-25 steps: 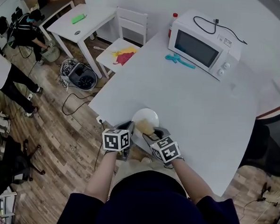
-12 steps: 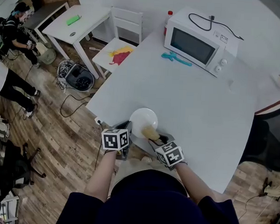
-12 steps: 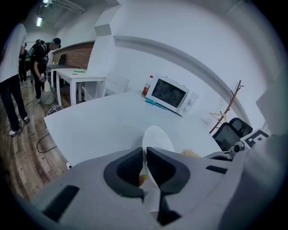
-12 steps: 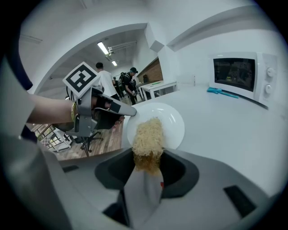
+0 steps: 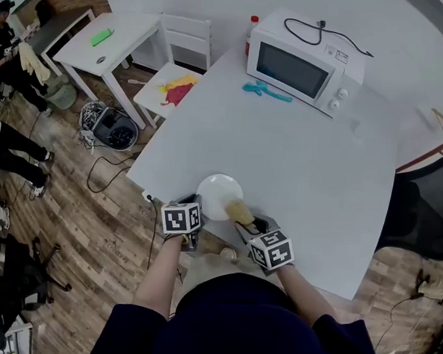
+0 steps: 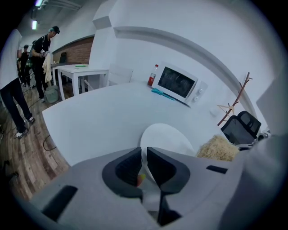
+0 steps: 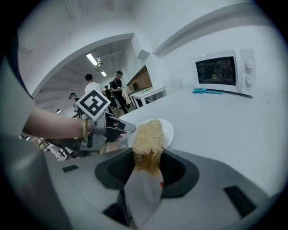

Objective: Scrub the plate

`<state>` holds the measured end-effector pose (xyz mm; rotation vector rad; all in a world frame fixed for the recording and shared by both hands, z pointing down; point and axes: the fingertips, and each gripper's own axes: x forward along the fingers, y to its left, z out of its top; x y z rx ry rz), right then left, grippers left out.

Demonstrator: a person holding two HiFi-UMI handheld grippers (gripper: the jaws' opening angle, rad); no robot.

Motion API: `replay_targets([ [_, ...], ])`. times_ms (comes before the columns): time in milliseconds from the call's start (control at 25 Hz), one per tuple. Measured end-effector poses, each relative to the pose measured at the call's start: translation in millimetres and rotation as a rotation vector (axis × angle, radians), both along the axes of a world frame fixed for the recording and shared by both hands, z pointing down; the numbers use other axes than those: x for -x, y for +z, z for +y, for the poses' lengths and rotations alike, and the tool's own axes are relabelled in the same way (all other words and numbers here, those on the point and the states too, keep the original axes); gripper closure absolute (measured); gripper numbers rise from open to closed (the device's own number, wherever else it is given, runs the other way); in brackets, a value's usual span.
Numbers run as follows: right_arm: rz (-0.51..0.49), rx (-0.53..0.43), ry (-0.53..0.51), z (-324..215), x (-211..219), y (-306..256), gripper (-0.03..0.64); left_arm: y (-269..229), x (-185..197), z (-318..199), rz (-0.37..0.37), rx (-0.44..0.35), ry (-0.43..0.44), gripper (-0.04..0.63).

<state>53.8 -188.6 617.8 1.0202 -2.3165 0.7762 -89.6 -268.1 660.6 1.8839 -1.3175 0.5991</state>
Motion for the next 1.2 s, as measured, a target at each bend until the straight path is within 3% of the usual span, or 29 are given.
replay_targets([
  [280,-0.017,-0.013,0.063,8.1,-10.6,-6.7,0.449,3.4,1.6,0.3,-0.009,-0.024,-0.008,0.561],
  [520,-0.074,-0.074,0.127,16.5,-7.5,-31.8,0.451,-23.0,3.0,18.4,0.074,-0.083,-0.024,0.509],
  [960,-0.17,-0.148,0.226,80.9,17.8,-77.1,0.451,-93.3,9.7,109.8,0.186,-0.202,-0.049,0.554],
  [1200,-0.191,-0.177,0.251,129.2,34.8,-88.6,0.451,-119.8,18.5,165.8,0.218,-0.246,-0.017,0.572],
])
